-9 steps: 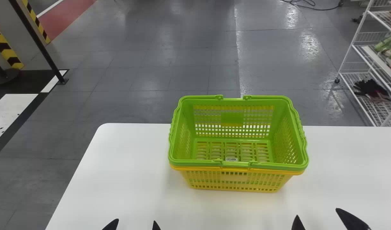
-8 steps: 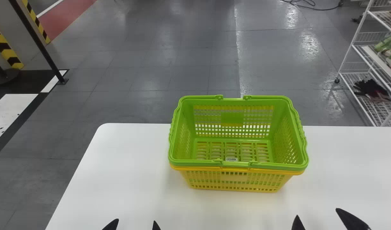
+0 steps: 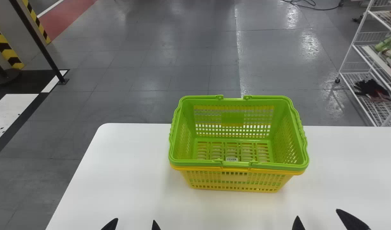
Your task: Grasp handle with right gripper to insert into left gripper then lift and swing left to center
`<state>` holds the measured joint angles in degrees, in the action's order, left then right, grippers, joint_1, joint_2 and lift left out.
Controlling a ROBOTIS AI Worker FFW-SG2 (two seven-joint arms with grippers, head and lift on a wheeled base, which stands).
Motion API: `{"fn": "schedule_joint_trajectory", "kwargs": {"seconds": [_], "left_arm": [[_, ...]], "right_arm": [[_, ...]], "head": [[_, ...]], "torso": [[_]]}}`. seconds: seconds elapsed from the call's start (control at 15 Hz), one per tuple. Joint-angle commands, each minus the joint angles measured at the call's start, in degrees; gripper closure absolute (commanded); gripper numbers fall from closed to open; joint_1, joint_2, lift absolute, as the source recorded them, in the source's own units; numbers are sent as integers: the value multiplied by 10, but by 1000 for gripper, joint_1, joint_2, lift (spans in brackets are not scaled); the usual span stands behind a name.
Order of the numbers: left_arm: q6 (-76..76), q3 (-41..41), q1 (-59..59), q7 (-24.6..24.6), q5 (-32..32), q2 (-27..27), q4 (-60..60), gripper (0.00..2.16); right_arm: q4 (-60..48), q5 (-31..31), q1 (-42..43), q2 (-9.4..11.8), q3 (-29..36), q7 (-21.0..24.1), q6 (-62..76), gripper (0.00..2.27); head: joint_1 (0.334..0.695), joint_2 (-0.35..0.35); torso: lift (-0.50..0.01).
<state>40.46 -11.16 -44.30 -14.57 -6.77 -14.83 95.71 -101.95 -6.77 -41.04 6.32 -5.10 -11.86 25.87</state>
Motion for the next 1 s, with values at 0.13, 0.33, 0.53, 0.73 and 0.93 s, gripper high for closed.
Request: {"fn": "schedule_joint_trajectory", "kwargs": {"seconds": [0.13, 0.33, 0.53, 0.73, 0.93], "left_arm": [[4, 4, 3, -3, -6, 2, 9, 60], [-11, 19, 3, -5, -5, -3, 44, 76], [-72, 36, 3, -2, -14, -19, 99, 103], [-167, 53, 14, 5, -25, -35, 157, 103], [-286, 83, 33, 36, -55, -49, 210, 120]], "right_arm": [[1, 0, 0, 0, 0, 0, 0, 83], [2, 0, 0, 0, 1, 0, -2, 83], [3, 1, 0, 0, 0, 0, -2, 83], [3, 1, 0, 0, -1, 0, -2, 83], [3, 1, -1, 0, -2, 0, -2, 83]], "head": [[695, 136], [695, 146], [695, 157], [695, 163], [695, 165]], "torso": [[-93], [-93], [-93], [-93], [-93]]}}
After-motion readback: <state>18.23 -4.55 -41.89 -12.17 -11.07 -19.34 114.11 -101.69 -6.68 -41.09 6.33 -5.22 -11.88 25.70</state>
